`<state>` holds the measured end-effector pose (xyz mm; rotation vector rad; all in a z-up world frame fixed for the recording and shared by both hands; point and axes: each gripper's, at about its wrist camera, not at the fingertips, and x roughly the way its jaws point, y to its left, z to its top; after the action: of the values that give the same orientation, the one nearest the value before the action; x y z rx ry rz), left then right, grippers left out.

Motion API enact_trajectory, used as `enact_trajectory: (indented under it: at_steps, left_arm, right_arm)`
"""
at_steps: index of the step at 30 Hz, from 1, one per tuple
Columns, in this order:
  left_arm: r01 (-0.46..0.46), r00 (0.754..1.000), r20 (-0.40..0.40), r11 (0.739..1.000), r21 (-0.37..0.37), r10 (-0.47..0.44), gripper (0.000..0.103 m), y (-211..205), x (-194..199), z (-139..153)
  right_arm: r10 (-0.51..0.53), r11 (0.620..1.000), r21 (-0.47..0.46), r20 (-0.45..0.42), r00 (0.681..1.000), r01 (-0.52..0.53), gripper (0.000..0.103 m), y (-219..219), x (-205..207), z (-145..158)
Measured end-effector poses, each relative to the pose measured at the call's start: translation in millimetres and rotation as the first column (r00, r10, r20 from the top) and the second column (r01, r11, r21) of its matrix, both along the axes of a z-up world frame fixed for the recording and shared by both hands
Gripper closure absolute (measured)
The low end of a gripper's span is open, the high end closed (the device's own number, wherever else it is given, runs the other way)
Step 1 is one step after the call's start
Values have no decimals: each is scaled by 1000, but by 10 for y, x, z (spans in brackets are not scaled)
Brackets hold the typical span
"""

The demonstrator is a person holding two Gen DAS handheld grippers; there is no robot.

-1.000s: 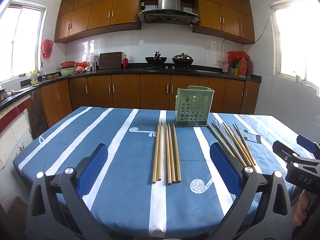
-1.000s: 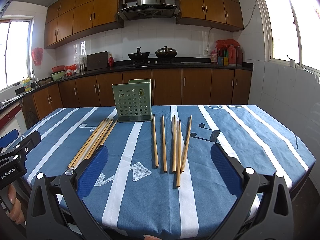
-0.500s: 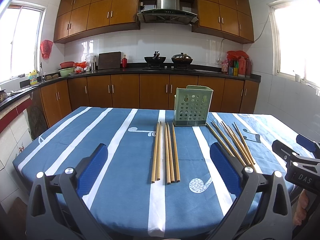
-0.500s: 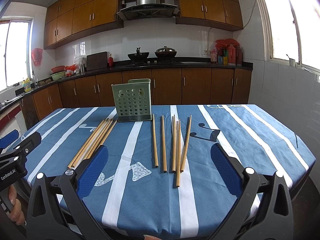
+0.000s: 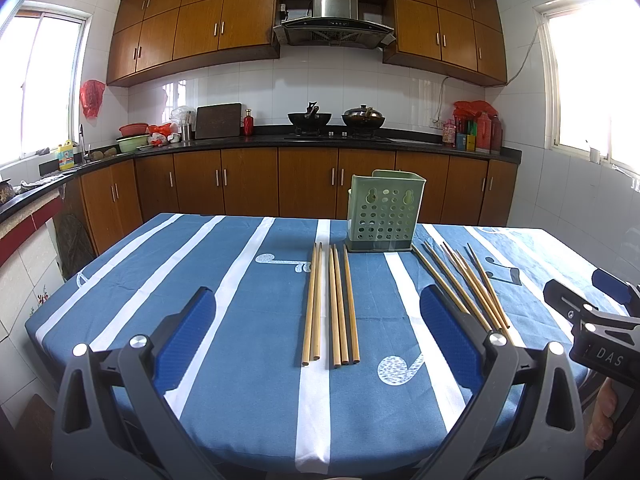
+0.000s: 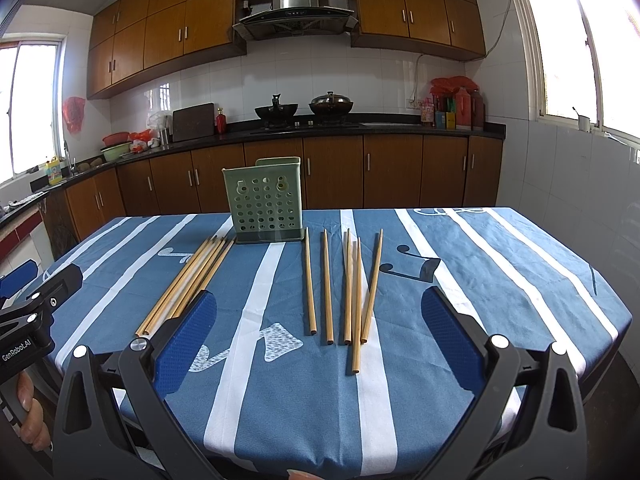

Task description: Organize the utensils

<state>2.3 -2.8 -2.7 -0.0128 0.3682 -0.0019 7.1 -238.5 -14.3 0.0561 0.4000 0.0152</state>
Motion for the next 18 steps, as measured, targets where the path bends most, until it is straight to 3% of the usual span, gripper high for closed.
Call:
enact_trajectory:
  at_steps: [12, 18]
  left_arm:
    - [-3, 1000, -9, 1000, -1, 3, 4, -96, 1, -48]
    - [-62, 990, -127, 998, -8, 61, 4, -39, 277, -236]
  right_arm:
    - [-1, 1000, 1, -5, 1000, 1, 2, 4, 12, -26]
    - [-39, 999, 24, -73, 997, 41, 2, -144, 211, -110]
